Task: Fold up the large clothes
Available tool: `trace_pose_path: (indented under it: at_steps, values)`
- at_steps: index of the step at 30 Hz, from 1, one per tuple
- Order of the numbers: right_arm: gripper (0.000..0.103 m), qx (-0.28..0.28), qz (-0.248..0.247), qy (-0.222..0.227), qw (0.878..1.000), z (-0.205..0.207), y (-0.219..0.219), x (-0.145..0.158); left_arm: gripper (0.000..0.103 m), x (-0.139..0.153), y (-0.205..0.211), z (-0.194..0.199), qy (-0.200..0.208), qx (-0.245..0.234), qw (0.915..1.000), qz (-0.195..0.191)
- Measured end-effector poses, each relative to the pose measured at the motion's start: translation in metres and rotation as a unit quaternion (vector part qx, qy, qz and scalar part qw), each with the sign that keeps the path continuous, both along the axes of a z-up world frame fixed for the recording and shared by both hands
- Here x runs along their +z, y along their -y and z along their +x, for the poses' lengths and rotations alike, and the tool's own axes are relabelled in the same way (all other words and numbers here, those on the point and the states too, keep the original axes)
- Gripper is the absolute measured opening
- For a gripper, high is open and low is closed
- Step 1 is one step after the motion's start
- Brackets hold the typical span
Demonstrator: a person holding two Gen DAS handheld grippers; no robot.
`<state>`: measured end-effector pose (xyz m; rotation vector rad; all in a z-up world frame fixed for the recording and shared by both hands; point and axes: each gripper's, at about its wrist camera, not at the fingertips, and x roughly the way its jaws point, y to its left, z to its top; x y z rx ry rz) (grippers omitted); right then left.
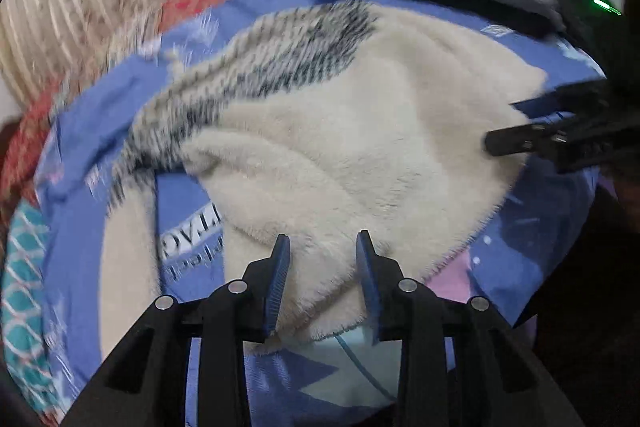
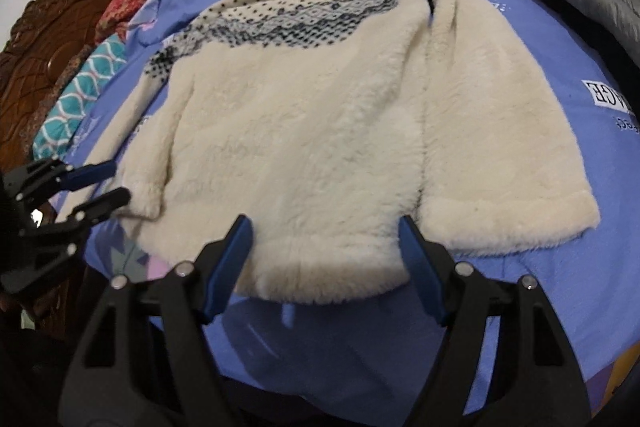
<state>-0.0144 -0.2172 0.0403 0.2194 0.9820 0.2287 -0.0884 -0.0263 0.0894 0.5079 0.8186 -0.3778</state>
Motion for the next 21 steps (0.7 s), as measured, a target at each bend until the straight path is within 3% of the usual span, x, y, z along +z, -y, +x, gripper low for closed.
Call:
trace_pose_path:
  at_steps: [3, 6, 10, 15, 19, 20, 21]
  values:
    - [0.077, -0.001, 0.011, 0.003, 1.000, -0.001, 0.001, 0.000, 0.057, 0.003, 0.008, -0.014, 0.071, -0.022, 0.9965, 0.039]
    - [0.079, -0.010, 0.029, 0.001, 1.000, -0.001, 0.005, -0.002, 0.062, -0.007, 0.019, -0.019, 0.117, -0.041, 0.9891, 0.080]
    - [0.079, -0.015, 0.036, -0.001, 0.999, -0.003, 0.008, -0.003, 0.063, -0.023, 0.025, -0.011, 0.102, -0.045, 0.9895, 0.092]
    - [0.080, -0.011, 0.033, -0.003, 0.999, -0.003, 0.007, -0.005, 0.071, -0.038, 0.033, -0.008, 0.133, -0.045, 0.9820, 0.127]
    - [0.085, -0.011, 0.021, -0.016, 1.000, 0.001, 0.005, -0.013, 0.072, -0.050, 0.033, -0.005, 0.127, -0.045, 0.9806, 0.142]
    - [0.078, -0.014, 0.017, -0.021, 1.000, 0.002, 0.006, -0.015, 0.068, -0.050, 0.029, -0.001, 0.117, -0.040, 0.9831, 0.135]
    - [0.060, -0.014, 0.013, -0.019, 1.000, 0.002, 0.005, -0.014, 0.051, -0.048, 0.022, 0.004, 0.098, -0.031, 0.9878, 0.117]
